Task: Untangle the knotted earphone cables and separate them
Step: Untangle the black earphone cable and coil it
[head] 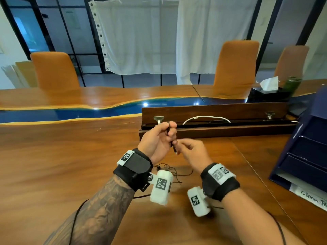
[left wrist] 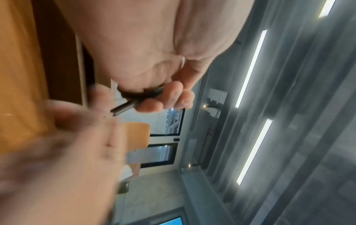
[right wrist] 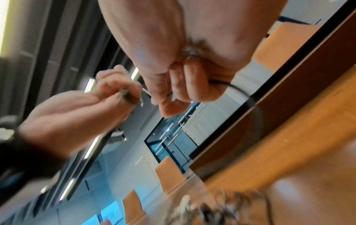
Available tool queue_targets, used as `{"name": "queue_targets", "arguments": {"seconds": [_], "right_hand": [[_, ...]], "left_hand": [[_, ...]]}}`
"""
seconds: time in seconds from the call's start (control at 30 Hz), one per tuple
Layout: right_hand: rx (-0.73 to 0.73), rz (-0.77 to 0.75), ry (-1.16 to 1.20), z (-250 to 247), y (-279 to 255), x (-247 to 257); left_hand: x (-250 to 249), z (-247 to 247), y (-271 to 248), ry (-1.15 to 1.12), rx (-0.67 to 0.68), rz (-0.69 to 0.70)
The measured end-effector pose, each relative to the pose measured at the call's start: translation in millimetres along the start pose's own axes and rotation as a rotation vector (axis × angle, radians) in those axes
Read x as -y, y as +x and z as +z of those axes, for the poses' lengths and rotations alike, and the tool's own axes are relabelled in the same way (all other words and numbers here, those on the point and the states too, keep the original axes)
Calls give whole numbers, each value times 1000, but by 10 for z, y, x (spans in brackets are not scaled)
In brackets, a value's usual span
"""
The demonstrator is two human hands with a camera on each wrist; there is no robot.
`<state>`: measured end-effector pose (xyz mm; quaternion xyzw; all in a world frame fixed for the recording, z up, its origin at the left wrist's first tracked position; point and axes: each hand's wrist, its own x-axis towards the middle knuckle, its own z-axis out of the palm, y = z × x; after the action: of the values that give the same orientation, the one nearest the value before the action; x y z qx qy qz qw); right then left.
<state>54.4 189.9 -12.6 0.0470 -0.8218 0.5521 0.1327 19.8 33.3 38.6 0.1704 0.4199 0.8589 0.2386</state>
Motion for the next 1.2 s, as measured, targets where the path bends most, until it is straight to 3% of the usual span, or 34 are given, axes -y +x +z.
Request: {"name": "queue_targets", "arguments": {"seconds": [0.07, 0.17, 0.27, 0.37, 0.47, 0.57, 0.67, 0.77, 0.87, 0.93, 1.0, 1.1, 1.2], "right_hand": [[134, 70, -57, 111, -122, -17], [266, 88, -161, 55, -233, 52], [328, 14, -314, -140, -230, 256], [231, -117, -485, -363, -127, 449], [101, -196, -572, -537, -2, 505], [-2, -216, -366, -568, 84, 440], [-106, -174, -85, -423, 79, 307], [-19, -14, -25, -179, -35, 115], [213, 123, -49, -10, -192, 25], [341, 152, -119, 12, -276, 76], [397, 88, -256, -40, -294, 188], [257, -86, -421, -217, -221, 377], [86, -244, -510, -445, -100, 516]], "left_hand": [[-12, -43, 95, 62, -96, 125], [31, -201, 181, 512, -197, 284], [170, -291, 172, 911, -119, 275], [244, -227, 96, 1100, 14, 186], [219, -80, 51, 1028, 67, -24], [145, 22, 31, 667, 117, -177], [-14, 93, 2, 214, 122, -149], [-102, 113, 51, -6, 47, -35], [-53, 50, 125, 163, -95, 107], [2, -63, 154, 462, -172, 209], [37, -199, 170, 802, -177, 278], [75, -289, 108, 1103, -45, 171], [130, -209, 7, 1140, 73, 54]]}}
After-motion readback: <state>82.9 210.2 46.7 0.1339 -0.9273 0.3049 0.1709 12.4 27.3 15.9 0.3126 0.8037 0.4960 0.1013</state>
